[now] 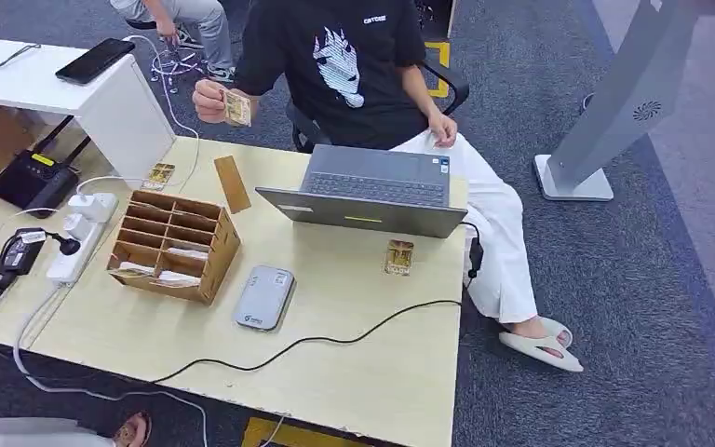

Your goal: Pass the card to the sensor for recognition and then transmit it.

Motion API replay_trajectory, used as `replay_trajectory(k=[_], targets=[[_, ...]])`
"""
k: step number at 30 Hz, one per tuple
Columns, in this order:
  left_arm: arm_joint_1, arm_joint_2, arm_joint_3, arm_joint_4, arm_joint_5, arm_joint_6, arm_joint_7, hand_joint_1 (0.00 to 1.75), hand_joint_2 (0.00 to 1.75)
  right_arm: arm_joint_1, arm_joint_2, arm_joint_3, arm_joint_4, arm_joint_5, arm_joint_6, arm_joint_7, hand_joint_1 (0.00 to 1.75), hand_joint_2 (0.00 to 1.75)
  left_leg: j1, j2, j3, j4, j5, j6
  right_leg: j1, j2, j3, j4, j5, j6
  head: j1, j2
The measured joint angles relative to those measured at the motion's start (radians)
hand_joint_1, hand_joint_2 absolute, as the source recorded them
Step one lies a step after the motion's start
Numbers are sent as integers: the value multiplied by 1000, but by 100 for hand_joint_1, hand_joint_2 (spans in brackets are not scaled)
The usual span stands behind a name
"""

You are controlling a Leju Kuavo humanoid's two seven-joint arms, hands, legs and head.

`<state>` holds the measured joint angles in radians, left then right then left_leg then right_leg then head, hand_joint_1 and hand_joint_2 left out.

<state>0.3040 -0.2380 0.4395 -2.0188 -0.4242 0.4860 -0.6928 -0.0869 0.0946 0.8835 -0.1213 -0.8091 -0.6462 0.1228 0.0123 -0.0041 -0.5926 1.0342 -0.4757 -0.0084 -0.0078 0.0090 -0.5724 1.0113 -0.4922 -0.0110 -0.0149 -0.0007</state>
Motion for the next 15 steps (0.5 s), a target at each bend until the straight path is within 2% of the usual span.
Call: replay_trajectory(k=[8, 9, 10, 11, 12, 13, 14, 15], targets=[[-2, 0, -1, 0, -10, -10, 9, 0, 175, 1, 0, 0, 0, 2, 2, 1, 0, 175, 0, 0, 2, 1, 0, 0, 0, 1, -7, -2, 0, 0, 0, 0], [-35, 31, -15, 18, -71, -60, 71, 0, 175, 1, 0, 4, 0, 20, 16, 14, 0, 175, -1, 0, 4, 2, 0, 1, -1, 0, -9, -3, -1, 1, 0, 0], [-137, 93, -61, 116, -203, -163, 200, 0, 175, -2, -4, 18, 0, 35, 36, 29, 0, 175, -1, -11, 0, 1, 5, 2, -1, -11, -7, -2, -1, 2, 1, 0], [-248, 160, -132, 242, -382, -258, 373, 0, 175, -9, -6, 30, 0, 44, 47, 32, 0, 175, -1, -23, -3, -1, 8, -1, -1, -22, -5, -1, -1, 1, 3, 0], [-327, 199, -193, 330, -546, -305, 504, 0, 175, -17, -9, 36, 0, 45, 51, 33, 0, 175, -1, -25, -5, -3, 10, -1, -1, -25, -3, 0, 1, -1, 3, 0], [-375, 234, -250, 412, -725, -312, 626, 0, 175, -25, -11, 41, -1, 45, 55, 34, 0, 175, 0, -22, -6, -3, 11, -4, -1, -23, -1, 1, 5, -5, 2, 0], [-405, 264, -289, 464, -858, -291, 693, 0, 175, -29, -13, 47, -1, 45, 56, 34, 0, 175, 0, -12, -5, -3, 12, -5, -1, -13, -4, 2, 8, -6, 1, 0], [-434, 282, -332, 514, -975, -257, 726, 0, 175, -29, -13, 52, -2, 45, 58, 34, 0, 175, 0, -3, -6, -2, 13, -5, 0, -3, -7, 3, 12, -3, -2, 0]])
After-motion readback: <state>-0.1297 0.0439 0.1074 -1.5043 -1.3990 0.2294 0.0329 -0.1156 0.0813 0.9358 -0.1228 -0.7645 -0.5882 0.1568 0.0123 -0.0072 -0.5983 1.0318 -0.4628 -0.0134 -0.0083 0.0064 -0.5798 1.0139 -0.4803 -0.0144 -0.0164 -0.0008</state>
